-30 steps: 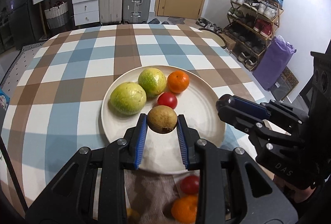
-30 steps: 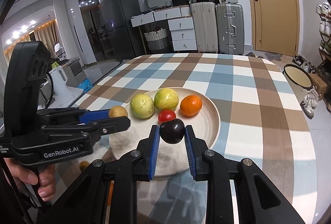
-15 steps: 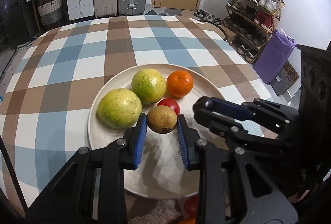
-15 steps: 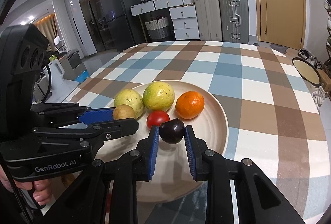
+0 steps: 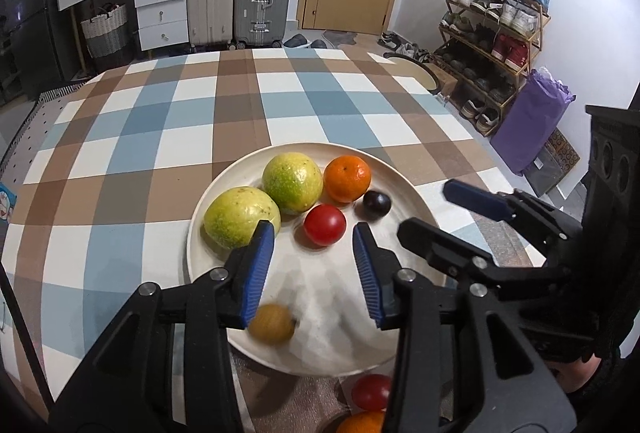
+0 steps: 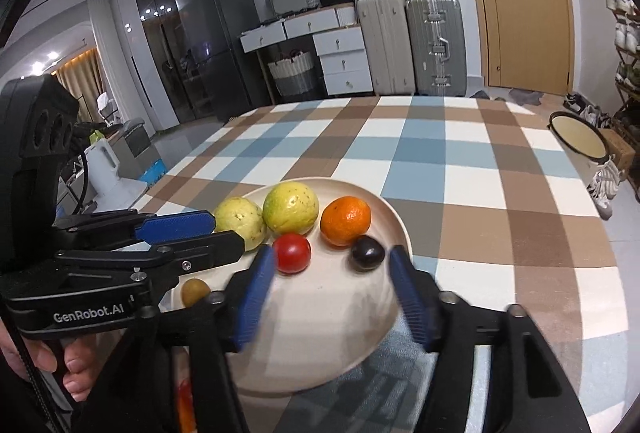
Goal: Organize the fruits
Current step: 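Withdraw both grippers from the plate toward the remaining fruits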
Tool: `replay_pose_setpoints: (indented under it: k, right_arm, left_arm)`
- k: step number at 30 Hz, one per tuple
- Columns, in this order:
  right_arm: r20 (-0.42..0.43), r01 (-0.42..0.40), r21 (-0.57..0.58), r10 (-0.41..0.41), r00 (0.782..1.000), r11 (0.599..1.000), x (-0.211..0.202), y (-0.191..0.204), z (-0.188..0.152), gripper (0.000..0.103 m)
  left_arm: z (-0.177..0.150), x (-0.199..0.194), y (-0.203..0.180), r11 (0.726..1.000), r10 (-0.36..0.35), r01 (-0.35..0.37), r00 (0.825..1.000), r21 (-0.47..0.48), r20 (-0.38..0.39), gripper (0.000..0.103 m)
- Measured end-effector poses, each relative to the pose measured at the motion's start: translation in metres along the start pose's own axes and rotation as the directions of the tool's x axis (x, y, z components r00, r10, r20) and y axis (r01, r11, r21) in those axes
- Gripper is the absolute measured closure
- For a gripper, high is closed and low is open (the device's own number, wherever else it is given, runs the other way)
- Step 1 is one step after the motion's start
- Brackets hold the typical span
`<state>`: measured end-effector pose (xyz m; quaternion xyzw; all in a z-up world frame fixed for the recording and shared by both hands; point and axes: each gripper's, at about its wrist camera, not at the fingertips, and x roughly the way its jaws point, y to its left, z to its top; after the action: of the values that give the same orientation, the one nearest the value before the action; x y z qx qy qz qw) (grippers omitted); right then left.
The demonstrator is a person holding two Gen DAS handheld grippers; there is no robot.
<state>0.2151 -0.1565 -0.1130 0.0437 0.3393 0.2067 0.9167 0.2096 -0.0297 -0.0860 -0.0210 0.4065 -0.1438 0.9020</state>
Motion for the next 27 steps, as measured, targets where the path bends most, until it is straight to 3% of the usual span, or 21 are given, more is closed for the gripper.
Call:
replay_pose_setpoints:
  k: [12, 18, 21, 23, 25, 27]
  right_arm:
    - [0.073, 0.017, -0.052, -0.013, 0.997, 0.998, -0.043, 0.023, 0.003, 0.022]
    - [0.107, 0.031, -0.056, -0.025, 0.994, 0.998, -0.065, 0.029, 0.004, 0.017]
    - [0.125, 0.038, -0.052, -0.031, 0.992, 0.998, -0.077, 0.032, 0.003, 0.015]
    - [0.137, 0.039, -0.048, -0.032, 0.990, 0.998, -0.083, 0.033, 0.002, 0.013]
    - [0.148, 0.039, -0.046, -0.032, 0.988, 0.998, -0.090, 0.035, 0.000, 0.011]
    - [0.158, 0.039, -0.043, -0.032, 0.987, 0.998, -0.096, 0.037, -0.002, 0.009]
  left_arm:
    - [-0.007, -0.044, -0.001, 1.000, 0.028, -0.028, 0.998, -0.001, 0.054, 0.064]
    - [-0.011, -0.070, 0.007, 0.996, 0.085, -0.081, 0.993, -0.046, 0.083, 0.062]
    - [-0.017, -0.083, 0.009, 0.994, 0.101, -0.096, 0.990, -0.059, 0.100, 0.052]
    - [-0.023, -0.094, 0.008, 0.991, 0.127, -0.119, 0.984, -0.065, 0.122, 0.036]
    - [-0.027, -0.102, 0.010, 0.988, 0.145, -0.136, 0.980, -0.071, 0.134, 0.028]
    - [-0.030, -0.109, 0.010, 0.988, 0.146, -0.136, 0.979, -0.077, 0.140, 0.027]
